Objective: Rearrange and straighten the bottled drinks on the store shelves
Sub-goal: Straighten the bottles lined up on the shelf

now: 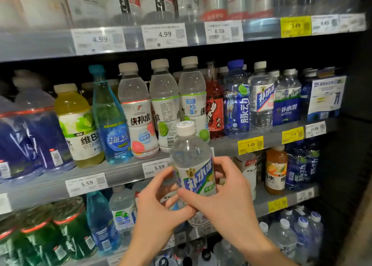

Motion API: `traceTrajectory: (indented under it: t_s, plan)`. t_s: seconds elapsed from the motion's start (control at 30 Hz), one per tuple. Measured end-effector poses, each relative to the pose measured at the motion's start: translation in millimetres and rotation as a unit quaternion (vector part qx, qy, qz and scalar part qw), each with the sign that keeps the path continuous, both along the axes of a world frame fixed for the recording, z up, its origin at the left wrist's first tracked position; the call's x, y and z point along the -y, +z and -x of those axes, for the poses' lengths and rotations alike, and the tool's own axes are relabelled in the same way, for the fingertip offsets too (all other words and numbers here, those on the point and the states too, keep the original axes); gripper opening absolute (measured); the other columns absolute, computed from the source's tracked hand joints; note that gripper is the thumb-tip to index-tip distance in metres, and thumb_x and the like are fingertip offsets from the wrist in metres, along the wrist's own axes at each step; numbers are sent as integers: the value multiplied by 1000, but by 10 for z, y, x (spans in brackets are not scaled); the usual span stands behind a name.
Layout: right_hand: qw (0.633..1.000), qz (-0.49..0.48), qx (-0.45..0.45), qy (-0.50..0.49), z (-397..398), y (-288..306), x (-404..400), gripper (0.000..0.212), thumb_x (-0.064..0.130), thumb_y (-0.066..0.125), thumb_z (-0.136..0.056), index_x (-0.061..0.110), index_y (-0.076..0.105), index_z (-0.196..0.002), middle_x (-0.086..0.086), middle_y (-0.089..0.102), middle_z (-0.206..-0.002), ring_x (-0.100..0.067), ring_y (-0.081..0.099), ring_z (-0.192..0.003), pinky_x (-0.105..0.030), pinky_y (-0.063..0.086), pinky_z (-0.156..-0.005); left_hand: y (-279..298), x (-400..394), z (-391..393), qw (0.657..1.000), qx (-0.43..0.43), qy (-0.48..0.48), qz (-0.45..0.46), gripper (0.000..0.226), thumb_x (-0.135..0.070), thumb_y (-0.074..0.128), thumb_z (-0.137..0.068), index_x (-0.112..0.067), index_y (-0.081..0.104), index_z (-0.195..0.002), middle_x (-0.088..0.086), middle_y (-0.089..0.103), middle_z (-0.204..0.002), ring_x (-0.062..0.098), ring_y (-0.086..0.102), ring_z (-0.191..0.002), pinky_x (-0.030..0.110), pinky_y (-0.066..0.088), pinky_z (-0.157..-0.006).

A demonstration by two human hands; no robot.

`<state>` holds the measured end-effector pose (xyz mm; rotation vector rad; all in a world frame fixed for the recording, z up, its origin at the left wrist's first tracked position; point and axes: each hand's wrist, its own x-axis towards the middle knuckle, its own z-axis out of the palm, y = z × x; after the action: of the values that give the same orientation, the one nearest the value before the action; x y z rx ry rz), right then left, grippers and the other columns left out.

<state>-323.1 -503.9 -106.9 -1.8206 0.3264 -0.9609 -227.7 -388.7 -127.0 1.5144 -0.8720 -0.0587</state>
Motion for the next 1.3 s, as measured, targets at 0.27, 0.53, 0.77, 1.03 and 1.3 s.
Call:
traceTrajectory:
  t_s: [0.27, 0.53, 0.77, 1.03, 1.3]
  plan:
    - [999, 1, 7, -42, 76, -32, 311, 53, 42, 94, -49, 35, 62, -90, 20, 70, -88, 3, 64, -90, -23, 55, -73, 84, 294, 126, 999, -10, -29, -20, 66, 8, 83, -67, -24, 60, -119, -15, 72, -110, 8, 70, -101, 18, 55, -77]
    - [997, -22, 10, -71, 270, -47, 647, 56, 42, 93, -47, 34, 63, -93, 22, 70, -88, 4, 62, -90, -21, 55, -73, 72, 674, 247, 996, 18, -48, -78, 63, -25, 84, -62, -34, 60, -119, -14, 72, -112, 9, 68, -103, 28, 56, -86]
    - [997, -17, 12, -68, 399, -14, 869, 54, 45, 93, -50, 38, 62, -93, 25, 69, -91, 4, 62, -92, -25, 56, -76, 137, 918, 386, 997, 33, -39, -57, 57, -4, 85, -69, -26, 64, -118, -15, 73, -107, 4, 69, -97, 16, 53, -77]
    - [1000, -21, -11, -12, 398, -40, 893, 64, 42, 92, -53, 42, 56, -106, 16, 66, -107, 2, 62, -100, -24, 54, -82, 114, 963, 437, 999, 22, -27, -30, 55, 1, 85, -68, -22, 66, -114, -9, 75, -104, 8, 70, -95, 16, 52, -74]
    - [993, -76, 2, -92, 499, -321, 1049, 54, 25, 92, -55, 33, 62, -98, 24, 71, -88, 4, 66, -84, -20, 56, -69, -77, 1108, 454, 990, 52, -81, -108, 70, -19, 90, -66, -32, 56, -126, -20, 67, -120, 0, 63, -112, 22, 51, -93]
